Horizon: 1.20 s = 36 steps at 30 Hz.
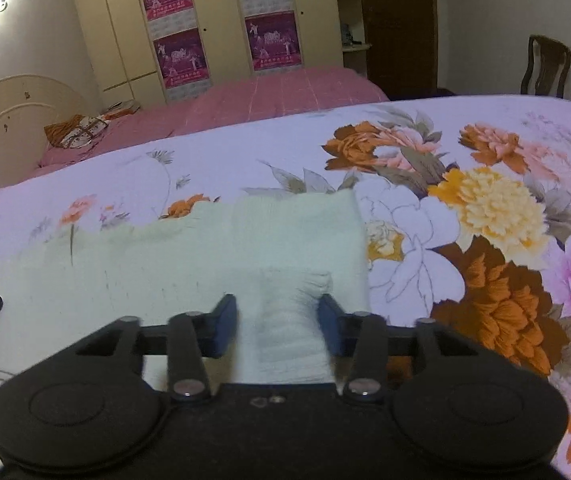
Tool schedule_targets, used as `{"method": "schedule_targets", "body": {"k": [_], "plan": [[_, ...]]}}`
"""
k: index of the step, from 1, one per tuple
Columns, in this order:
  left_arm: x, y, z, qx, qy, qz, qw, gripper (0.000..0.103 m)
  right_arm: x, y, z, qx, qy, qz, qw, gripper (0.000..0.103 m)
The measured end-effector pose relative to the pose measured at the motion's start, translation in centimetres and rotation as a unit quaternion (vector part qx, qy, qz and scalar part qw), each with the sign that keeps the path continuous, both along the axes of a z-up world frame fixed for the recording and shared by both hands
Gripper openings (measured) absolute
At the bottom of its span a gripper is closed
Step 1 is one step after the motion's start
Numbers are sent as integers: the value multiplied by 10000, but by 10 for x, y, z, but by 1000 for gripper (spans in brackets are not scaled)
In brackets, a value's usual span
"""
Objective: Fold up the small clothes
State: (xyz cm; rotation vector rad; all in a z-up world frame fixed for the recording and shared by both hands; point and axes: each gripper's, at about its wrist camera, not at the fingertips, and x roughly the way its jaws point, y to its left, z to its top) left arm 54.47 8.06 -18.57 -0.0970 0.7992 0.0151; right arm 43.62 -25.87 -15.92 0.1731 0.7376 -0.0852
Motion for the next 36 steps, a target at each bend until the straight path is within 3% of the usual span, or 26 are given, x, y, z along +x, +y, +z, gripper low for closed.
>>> {"method": "schedule_targets", "body": {"k": [2,4,7,9,12,16,21,24,26,28,32,36], "plan": [[0,1,1,-37,-4,-7,10000,94,-2,-5,1,190,-29,-81,9998,13],[2,1,2,-66,-11,1,10000,94,-3,-5,2,210,-29,-73,9997,10],[2,-1,3,-96,-37,-33,9999,94,-11,10,10,-574,-235,54,9981,8],[3,-4,3,-96,-60,-106,9999,94,-18,17,14,-1199,-413,-38,9919,8],[6,-7,-2,-25,-34,-133,9999,94,-11,-1,-1,-794,82,-51,9968,9],[14,0,-2,51,-161,96,9998,94,-14,-2,10,-814,-128,-192,9964,31],[34,13,-8,129,-195,504,9985,94,-14,7,23,-766,-586,16,9953,31],[38,12,-8,212,-148,534,9982,94,6,16,-1,-998,34,250,9947,29],[33,15,1,116,-98,613,9980,94,9,11,-4,-858,48,186,9961,30],[17,16,12,-9,-202,493,9986,94,7,7,6,-648,41,77,9979,31],[-24,-2,25,24,-300,-11,9995,94,-15,15,25,-415,-215,396,9981,33],[-49,-36,19,184,-172,-461,9986,94,-23,32,19,-161,-71,586,9981,32]]}}
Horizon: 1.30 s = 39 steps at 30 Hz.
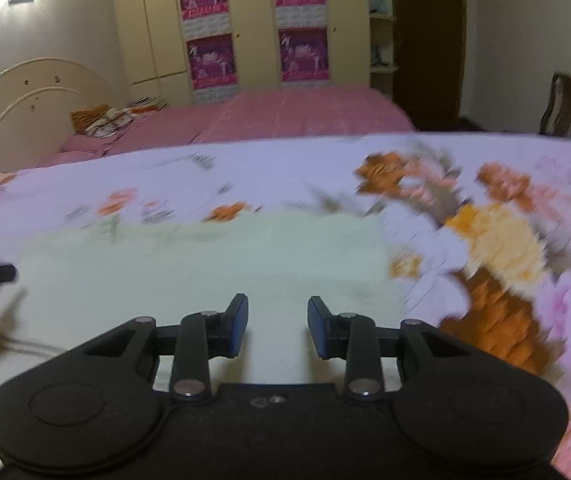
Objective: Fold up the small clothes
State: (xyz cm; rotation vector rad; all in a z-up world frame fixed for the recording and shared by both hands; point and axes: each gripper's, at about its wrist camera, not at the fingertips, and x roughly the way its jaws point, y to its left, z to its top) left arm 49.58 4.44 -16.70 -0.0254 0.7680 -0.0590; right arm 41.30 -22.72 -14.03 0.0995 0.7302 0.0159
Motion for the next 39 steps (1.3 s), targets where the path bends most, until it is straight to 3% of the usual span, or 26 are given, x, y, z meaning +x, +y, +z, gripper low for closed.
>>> {"method": "schedule_targets", "body": {"k": [2,4,9,11,19,26,28,32,39], "plan": [[-1,-10,-12,172,205,-29,9996,94,2,11,-5,-43,86,96,9999,32],[0,-4,-20,-117,296,158,9994,97,2,17,-13,-266,260,150,9992,33],[-4,-1,-10,-47,451,378,9983,97,-3,7,-11,-438,407,-56,9982,33],[-11,-2,-5,-86,439,414,9981,97,-12,3,-1,-212,345,-102,9991,35],[-45,-36,16,4,254,-35,9997,97,-38,32,10,148,283,499,9982,34],[-64,-58,-11,232,539,-108,9982,97,-47,53,-8,92,611,916,9939,35],[-72,-56,-14,349,377,-135,9986,97,-52,48,-15,-131,606,972,9933,35],[-77,-38,-11,390,424,161,9982,98,-68,27,-15,-643,508,879,9928,35],[-108,-14,-3,156,597,720,9955,98,-91,-24,-13,-393,549,459,9967,35]]}}
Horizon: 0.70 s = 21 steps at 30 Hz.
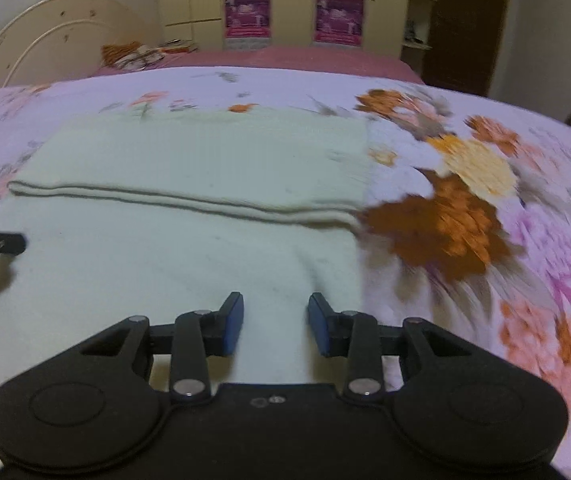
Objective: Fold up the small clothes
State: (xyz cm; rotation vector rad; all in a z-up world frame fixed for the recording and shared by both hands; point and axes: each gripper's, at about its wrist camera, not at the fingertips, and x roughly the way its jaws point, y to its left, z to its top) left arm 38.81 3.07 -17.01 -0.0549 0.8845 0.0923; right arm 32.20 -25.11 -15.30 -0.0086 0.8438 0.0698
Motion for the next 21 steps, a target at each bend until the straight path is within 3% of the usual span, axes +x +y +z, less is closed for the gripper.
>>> {"method": "schedule_targets", "body": {"k": [5,10,13,21], "plan": [[-36,-27,20,13,-161,-575,9982,98,-26,22,21,459,-181,395,9980,37],[-58,-42,1,64,136,-875,9960,98,-48,57,21,655,-30,759,9950,37],[-72,-34,-7,158,-17,-964,9952,98,-64,69,11,505,67,838,9952,38],[-107,4,-7,101,-90,-908,9958,98,-107,45,2,-58,107,61,9999,40]]}}
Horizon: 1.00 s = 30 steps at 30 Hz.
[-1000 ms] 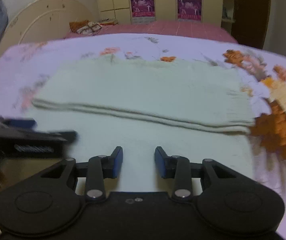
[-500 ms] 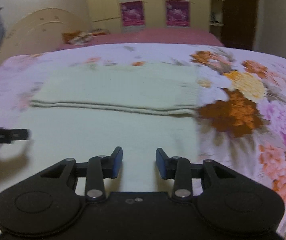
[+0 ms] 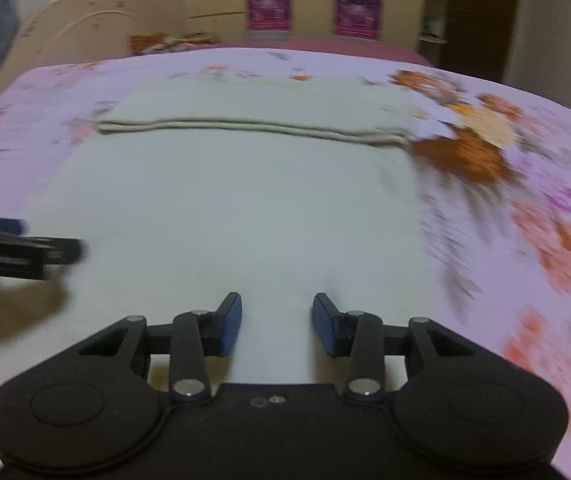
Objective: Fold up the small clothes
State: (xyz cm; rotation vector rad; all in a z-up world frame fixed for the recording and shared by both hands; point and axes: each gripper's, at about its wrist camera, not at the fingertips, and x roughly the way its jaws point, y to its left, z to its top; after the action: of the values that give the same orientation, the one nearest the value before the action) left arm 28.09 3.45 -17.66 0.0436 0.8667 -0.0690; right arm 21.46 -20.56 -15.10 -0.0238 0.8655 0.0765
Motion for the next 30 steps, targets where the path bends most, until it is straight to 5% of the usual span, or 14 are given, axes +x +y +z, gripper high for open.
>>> {"method": "schedule_targets", "body": {"k": [9,13,20,30], "plan": [[-32,13,13,-189,85,95,9997,98,-28,5,12,116,-45,-495,9987,42],[-46,-1,22,-177,-31,-219,9996,98,-47,32,27,268,-336,-228,9988,42],[-67,-14,12,-3,84,-411,9991,98,-61,65,20,275,-170,136,9994,43],[-89,-4,6,131,-3,-434,9990,98,-92,39,5,-46,5,-264,9996,46]]}}
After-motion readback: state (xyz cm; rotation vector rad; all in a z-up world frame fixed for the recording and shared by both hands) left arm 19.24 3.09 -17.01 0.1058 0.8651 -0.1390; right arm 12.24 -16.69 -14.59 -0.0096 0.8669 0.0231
